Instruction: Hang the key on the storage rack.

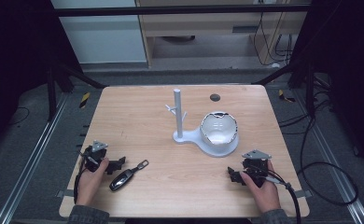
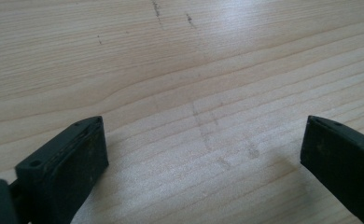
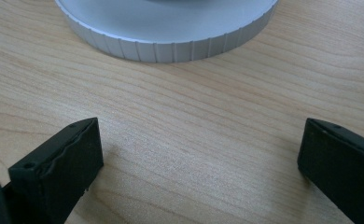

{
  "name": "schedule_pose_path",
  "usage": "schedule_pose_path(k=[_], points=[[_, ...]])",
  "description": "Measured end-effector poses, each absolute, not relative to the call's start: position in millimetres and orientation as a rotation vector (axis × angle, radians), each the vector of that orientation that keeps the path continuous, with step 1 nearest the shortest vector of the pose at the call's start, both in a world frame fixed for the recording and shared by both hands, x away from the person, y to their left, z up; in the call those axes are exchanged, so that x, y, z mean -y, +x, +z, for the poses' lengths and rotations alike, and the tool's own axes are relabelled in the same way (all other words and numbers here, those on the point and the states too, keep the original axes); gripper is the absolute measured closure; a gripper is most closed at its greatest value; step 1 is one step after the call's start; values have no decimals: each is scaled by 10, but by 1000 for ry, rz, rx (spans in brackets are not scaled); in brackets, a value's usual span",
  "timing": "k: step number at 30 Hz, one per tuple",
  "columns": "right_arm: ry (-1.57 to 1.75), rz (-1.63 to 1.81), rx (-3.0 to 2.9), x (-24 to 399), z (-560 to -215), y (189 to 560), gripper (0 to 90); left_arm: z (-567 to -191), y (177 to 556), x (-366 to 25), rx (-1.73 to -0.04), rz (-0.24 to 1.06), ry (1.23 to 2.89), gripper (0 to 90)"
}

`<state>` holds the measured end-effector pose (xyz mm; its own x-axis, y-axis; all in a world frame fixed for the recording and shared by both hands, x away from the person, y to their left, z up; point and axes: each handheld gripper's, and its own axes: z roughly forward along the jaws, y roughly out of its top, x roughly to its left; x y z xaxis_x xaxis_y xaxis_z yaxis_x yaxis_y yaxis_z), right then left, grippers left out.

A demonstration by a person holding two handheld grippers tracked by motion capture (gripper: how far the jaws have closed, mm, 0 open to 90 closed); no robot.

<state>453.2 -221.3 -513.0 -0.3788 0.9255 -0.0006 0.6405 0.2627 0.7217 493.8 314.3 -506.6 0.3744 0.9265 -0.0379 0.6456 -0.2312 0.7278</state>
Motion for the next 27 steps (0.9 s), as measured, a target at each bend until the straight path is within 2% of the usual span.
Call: schedule_pose_path(k=[5, 11, 13, 14, 22, 27], points=[[1410, 905, -2122, 2221, -5130, 4531, 4, -4964, 4862, -3144, -1325, 578, 1908, 31], [1397, 909, -2133, 2233, -5129, 4529, 4, -4834, 4736, -2996, -1241, 648, 1918, 35], [1394, 910, -2135, 2235, -5129, 4530, 5, -4800, 4712, -2953, -1235, 620, 1930, 38], [1383, 913, -2146, 2242, -5130, 4539, 4, -4771, 4686, -2872, -1208, 538, 1967, 41], [1402, 914, -2136, 2263, -5127, 4549, 4, -4609, 4683, -2545, -1130, 491, 2042, 50], [1411, 910, -2127, 2369, -5127, 4545, 5, -4430, 4707, -2343, -1108, 463, 2180, 51]])
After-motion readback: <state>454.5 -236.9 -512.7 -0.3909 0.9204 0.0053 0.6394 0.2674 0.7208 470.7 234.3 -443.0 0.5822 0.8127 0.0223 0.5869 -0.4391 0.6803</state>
